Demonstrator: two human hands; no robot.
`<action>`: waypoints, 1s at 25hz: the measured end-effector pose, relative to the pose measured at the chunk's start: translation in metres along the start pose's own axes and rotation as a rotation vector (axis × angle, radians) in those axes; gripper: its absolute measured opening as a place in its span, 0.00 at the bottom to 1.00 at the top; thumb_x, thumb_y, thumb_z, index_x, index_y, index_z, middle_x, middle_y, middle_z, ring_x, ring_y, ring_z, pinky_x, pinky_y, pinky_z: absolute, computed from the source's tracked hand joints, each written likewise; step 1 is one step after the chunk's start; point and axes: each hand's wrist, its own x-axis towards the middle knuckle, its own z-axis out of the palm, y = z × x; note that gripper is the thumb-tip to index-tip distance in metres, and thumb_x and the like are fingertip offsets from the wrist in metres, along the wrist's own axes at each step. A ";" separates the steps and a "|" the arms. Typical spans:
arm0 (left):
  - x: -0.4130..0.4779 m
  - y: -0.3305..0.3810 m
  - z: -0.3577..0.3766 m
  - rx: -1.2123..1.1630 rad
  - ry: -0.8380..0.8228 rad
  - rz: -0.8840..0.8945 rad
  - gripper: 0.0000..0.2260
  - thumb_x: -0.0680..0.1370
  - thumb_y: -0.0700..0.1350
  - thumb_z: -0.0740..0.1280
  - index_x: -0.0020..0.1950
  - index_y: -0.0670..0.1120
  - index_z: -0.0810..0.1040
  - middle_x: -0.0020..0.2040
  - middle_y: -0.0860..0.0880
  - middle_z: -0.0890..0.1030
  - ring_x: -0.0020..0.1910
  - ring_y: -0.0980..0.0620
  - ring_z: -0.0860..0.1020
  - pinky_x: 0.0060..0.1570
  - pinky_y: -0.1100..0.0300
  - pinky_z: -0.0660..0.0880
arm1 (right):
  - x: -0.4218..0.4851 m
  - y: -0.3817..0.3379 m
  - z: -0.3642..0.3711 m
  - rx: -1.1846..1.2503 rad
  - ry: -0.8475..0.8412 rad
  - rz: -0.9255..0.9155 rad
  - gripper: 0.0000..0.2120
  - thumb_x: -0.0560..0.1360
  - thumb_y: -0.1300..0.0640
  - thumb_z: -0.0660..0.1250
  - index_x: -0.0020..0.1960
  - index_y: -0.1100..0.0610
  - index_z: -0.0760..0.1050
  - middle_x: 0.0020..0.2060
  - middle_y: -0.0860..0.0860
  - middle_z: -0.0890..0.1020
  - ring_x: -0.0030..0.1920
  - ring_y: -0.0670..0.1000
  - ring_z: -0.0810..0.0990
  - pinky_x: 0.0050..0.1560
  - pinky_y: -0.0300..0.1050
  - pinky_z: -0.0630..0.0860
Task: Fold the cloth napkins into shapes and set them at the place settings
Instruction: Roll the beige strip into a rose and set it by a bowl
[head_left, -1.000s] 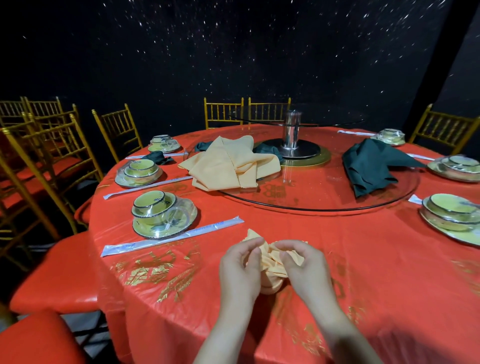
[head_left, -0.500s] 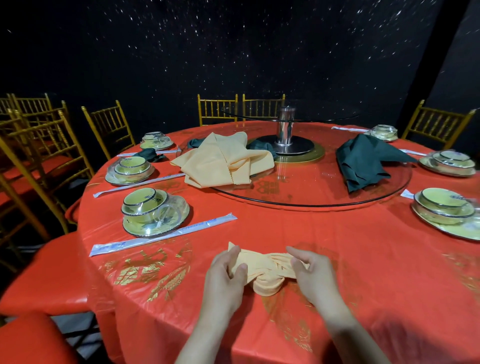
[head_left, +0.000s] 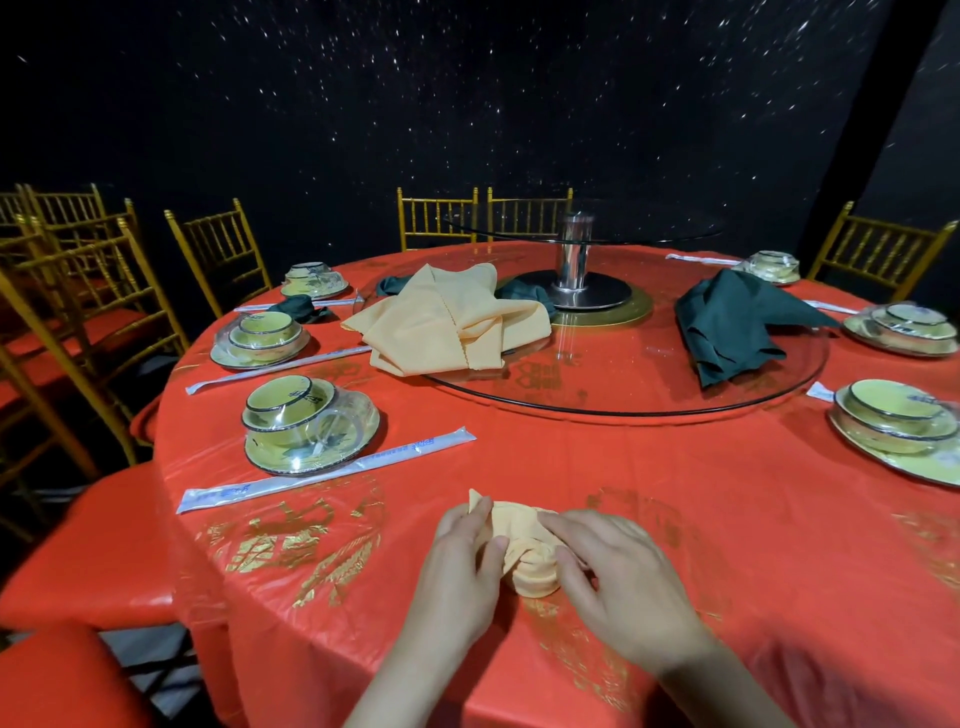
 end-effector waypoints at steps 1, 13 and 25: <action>-0.002 0.000 0.000 0.013 -0.001 0.006 0.21 0.80 0.43 0.61 0.73 0.43 0.63 0.66 0.48 0.66 0.69 0.51 0.66 0.59 0.73 0.57 | -0.002 0.002 0.000 0.005 -0.009 0.016 0.16 0.77 0.45 0.56 0.58 0.47 0.77 0.50 0.40 0.80 0.49 0.42 0.78 0.61 0.40 0.64; 0.003 0.017 -0.008 -0.008 -0.187 0.261 0.25 0.73 0.62 0.52 0.61 0.49 0.74 0.60 0.58 0.72 0.59 0.65 0.69 0.59 0.72 0.62 | 0.036 0.004 -0.015 0.149 -0.164 0.252 0.08 0.75 0.48 0.65 0.53 0.45 0.75 0.33 0.38 0.79 0.42 0.40 0.78 0.64 0.45 0.64; -0.002 0.008 0.011 0.249 -0.367 0.223 0.42 0.71 0.69 0.50 0.77 0.49 0.40 0.78 0.51 0.45 0.76 0.58 0.45 0.71 0.66 0.46 | 0.060 0.020 0.000 0.067 -0.283 0.405 0.08 0.77 0.48 0.62 0.43 0.47 0.78 0.39 0.44 0.81 0.51 0.50 0.78 0.55 0.45 0.64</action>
